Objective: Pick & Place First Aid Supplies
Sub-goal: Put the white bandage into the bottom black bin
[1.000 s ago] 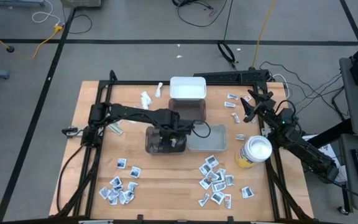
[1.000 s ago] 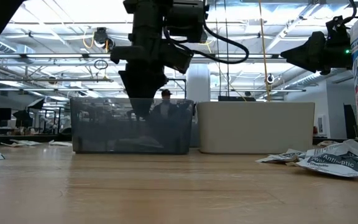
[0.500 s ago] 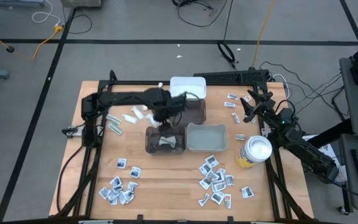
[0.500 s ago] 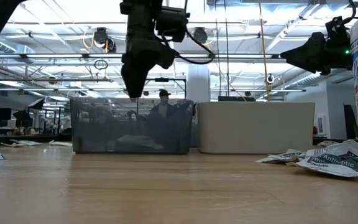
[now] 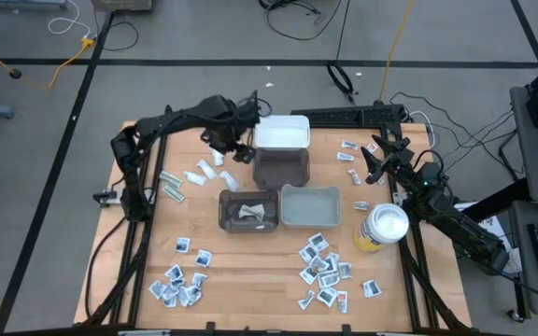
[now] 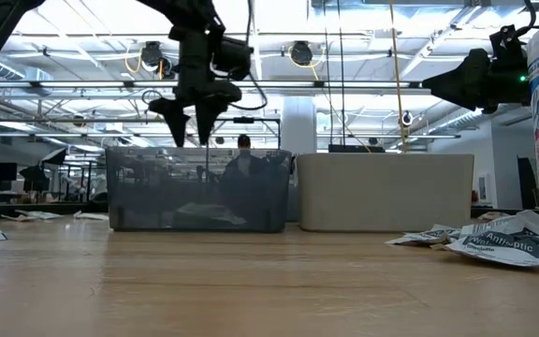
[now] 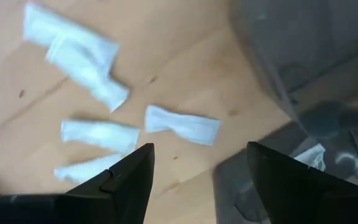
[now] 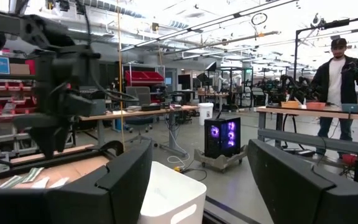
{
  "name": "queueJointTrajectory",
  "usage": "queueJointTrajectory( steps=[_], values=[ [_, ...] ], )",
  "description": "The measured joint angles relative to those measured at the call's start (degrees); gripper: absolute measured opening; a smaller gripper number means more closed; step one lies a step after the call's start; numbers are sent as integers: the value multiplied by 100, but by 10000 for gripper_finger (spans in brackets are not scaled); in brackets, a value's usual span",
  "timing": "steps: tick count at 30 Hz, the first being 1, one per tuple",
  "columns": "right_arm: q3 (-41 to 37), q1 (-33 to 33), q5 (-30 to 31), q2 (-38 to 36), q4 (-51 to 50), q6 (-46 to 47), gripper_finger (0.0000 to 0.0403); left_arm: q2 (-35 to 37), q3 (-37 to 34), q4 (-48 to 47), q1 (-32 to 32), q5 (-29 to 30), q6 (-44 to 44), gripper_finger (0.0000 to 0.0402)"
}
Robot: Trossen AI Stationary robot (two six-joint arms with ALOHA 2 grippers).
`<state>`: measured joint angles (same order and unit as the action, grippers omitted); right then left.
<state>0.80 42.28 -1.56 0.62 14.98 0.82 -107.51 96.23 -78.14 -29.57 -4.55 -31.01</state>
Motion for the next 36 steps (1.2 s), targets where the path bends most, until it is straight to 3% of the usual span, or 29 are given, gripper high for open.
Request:
queueJointTrajectory(
  steps=[11, 30, 36],
  values=[
    [1, -2, 0, 0, -2, 0, 263, -156, 205, -102, -858, 11, 47, 256],
    [2, 0, 2, 0, -4, 0, 263, -1976, 2729, -778, -1620, -3, 694, 269],
    [1, -1, 0, 0, -4, 0, 263, -2177, 3001, -829, -1710, 12, 731, 269]
  ],
)
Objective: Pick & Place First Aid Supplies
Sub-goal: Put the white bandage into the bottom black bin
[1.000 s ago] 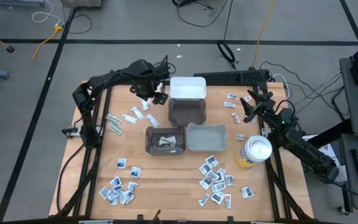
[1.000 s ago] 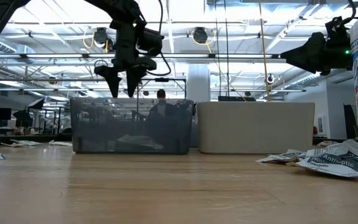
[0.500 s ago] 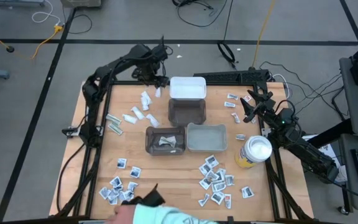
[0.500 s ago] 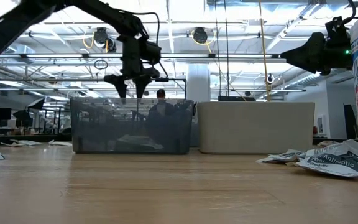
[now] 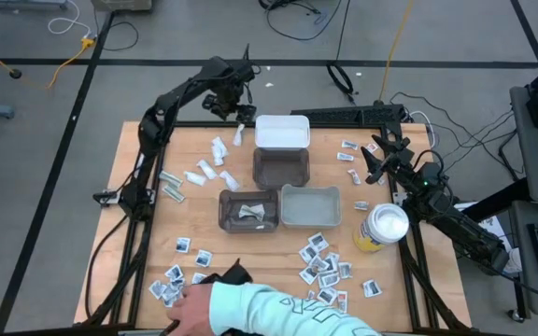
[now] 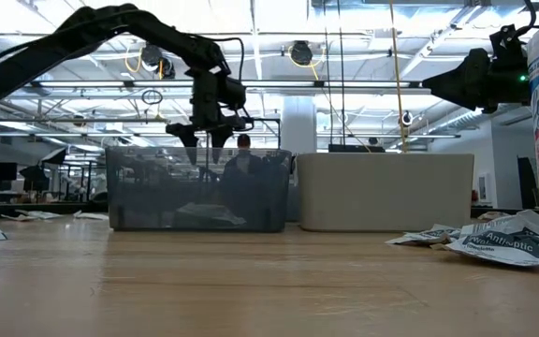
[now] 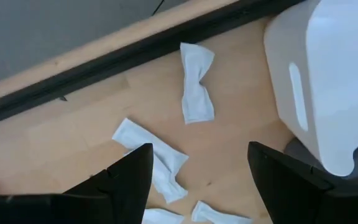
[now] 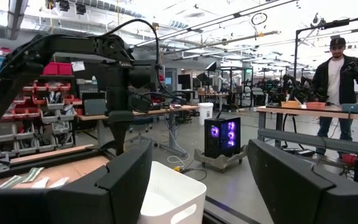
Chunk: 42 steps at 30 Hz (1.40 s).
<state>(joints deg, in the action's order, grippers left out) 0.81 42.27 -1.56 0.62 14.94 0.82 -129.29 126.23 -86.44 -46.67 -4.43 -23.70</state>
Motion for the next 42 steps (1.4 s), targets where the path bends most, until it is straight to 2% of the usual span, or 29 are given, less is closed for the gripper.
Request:
queueJointTrajectory(
  steps=[19, 22, 27, 31, 35, 42],
  values=[
    [0, -1, 1, 0, 0, 0, 263, -1077, -5, 590, -179, -314, 617, 269],
    [1, -1, 0, 0, 0, -2, 263, -1123, -8, 783, -230, -362, 765, 269],
    [0, 0, 2, 0, -1, 0, 263, -1186, -8, 931, -307, -794, 975, 269],
    [0, 0, 1, 0, -2, 0, 263, -1175, -6, 973, -348, -826, 977, 266],
    [0, -1, 0, 0, -2, -2, 263, -1175, -6, 969, -363, -821, 972, 228],
    [1, -1, 2, 0, -2, -2, 263, -1175, -6, 969, -407, -759, 968, 106]
  ],
)
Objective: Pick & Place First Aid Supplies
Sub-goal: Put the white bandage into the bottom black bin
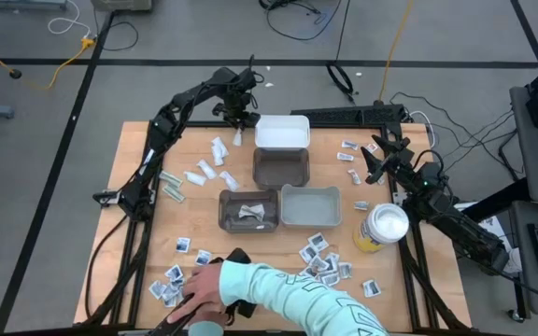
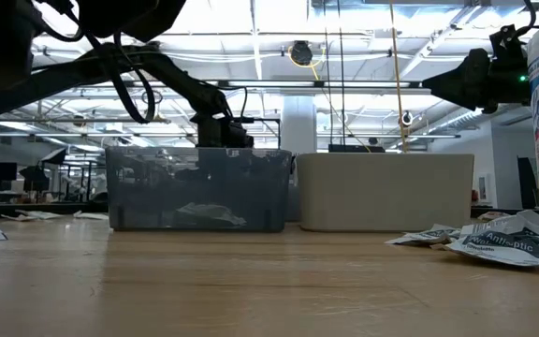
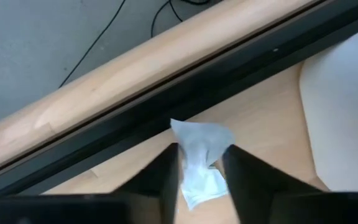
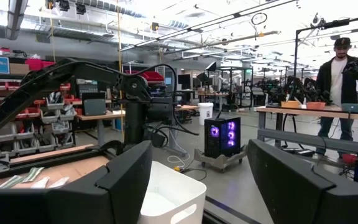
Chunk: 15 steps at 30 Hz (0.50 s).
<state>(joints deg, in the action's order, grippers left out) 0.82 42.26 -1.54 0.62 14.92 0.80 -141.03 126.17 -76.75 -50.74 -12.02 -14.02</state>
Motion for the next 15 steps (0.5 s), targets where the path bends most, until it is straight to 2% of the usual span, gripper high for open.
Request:
queueJointTrajectory(
  steps=[4, 6, 15],
  values=[
    [-1, 1, -1, 0, 0, 1, 263, 0, 0, 0, -26, 1, 11, 31],
    [-2, 0, 0, 0, 0, 2, 263, 0, 0, 0, -46, 0, 19, 9],
    [0, 1, 0, 0, 1, 1, 263, 0, 0, -9, -101, 1, 88, 2]
  ],
)
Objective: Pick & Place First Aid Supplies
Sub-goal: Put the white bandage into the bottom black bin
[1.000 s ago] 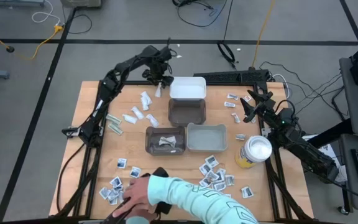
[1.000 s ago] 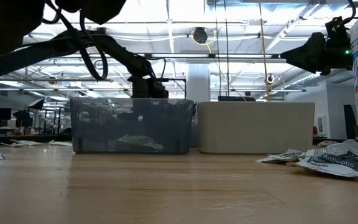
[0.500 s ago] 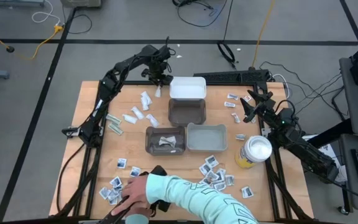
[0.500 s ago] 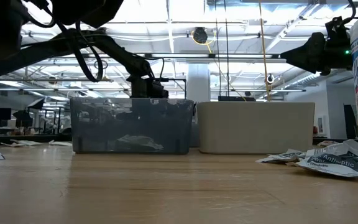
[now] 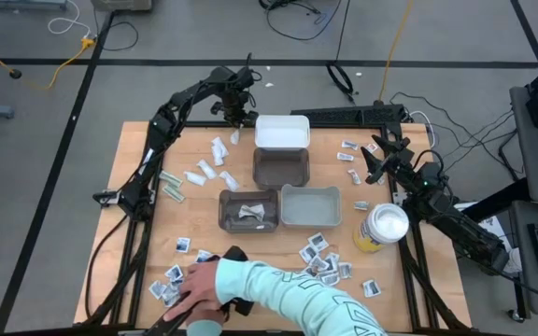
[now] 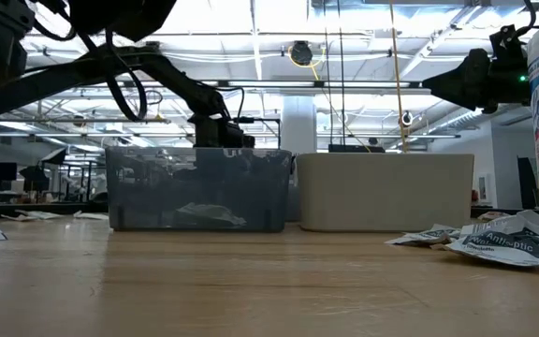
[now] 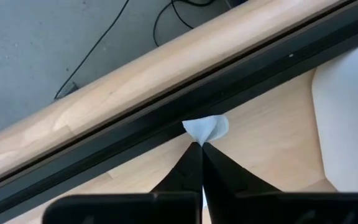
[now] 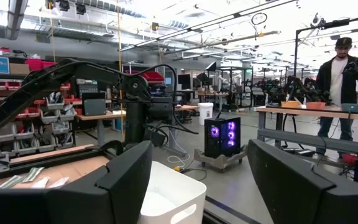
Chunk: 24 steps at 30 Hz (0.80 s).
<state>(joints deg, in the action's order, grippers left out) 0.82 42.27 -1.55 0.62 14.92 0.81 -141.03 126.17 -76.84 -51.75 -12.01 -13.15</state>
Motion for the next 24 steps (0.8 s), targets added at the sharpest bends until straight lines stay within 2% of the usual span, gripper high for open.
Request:
queueJointTrajectory(
  steps=[5, 17, 24],
  values=[
    [-2, -1, -1, 0, -1, -1, 263, 147, -2, -285, 0, 2, -70, 2],
    [0, 0, -1, 0, 0, 0, 263, 1112, 2, -622, 193, 64, -81, 1],
    [0, 0, 0, -1, 1, 1, 263, 1553, 2, -1053, 355, 359, -95, 0]
  ],
)
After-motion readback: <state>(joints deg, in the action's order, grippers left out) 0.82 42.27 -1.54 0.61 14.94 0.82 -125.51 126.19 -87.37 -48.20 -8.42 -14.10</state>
